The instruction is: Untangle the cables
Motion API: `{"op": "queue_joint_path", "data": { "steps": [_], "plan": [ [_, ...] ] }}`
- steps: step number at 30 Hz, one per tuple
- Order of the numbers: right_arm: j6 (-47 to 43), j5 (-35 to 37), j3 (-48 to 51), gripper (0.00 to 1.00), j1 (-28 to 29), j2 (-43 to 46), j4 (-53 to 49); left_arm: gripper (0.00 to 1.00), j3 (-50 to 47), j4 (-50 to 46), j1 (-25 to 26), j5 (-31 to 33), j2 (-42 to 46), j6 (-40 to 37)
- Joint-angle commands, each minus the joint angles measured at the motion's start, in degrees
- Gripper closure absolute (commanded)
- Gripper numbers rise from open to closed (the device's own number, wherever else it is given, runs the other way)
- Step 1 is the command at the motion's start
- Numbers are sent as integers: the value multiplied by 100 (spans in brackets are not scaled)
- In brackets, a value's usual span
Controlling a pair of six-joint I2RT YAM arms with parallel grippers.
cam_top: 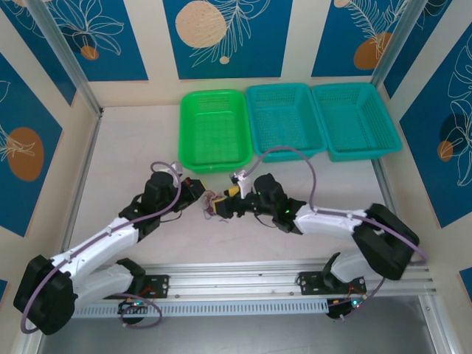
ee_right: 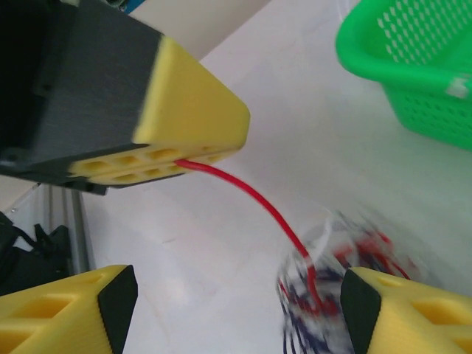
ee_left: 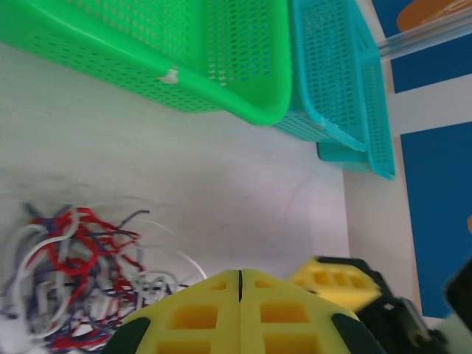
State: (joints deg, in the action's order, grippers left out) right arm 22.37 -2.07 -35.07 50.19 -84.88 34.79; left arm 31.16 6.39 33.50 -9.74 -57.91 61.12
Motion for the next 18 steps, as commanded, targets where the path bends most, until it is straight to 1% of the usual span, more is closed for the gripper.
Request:
{"op": "queue_joint_path", "data": {
  "steps": [1,3,4,5,7,8,9,11,13,15,16,18],
  "plan": [
    [-486,492,-276,25,185,-764,1677,100,340,-4,82,-230,176,11],
    [-442,900,-467,30,161,-1242,1918,100,425,-91,101,-230,268,30],
    [-467,954,-580,34,139,-1474,1961,100,465,-90,106,-230,332,68],
    [-500,1009,-683,40,129,-1649,1905,100,477,-73,113,-239,405,111],
    [-474,1319,-927,61,139,-1932,1454,100,546,-82,118,-214,603,172],
    [-405,1465,-966,68,125,-2039,1241,100,599,-146,111,-176,720,137],
    [-299,1612,-951,71,126,-2112,1099,100,700,-314,99,-96,872,17],
    [-39,1869,-798,72,94,-2205,944,100,1068,-995,87,291,1188,-511],
    [321,2003,-522,68,7,-2197,816,100,1664,-2077,67,979,1438,-1180],
    [619,2111,-206,63,-99,-2085,794,100,2230,-2928,-15,1583,1494,-1665],
    [730,2151,-50,62,-166,-2012,753,100,2477,-3299,-75,1874,1489,-1816],
    [823,2143,115,63,-298,-1897,561,100,2752,-3622,-261,2130,1476,-1951]
  ]
}}
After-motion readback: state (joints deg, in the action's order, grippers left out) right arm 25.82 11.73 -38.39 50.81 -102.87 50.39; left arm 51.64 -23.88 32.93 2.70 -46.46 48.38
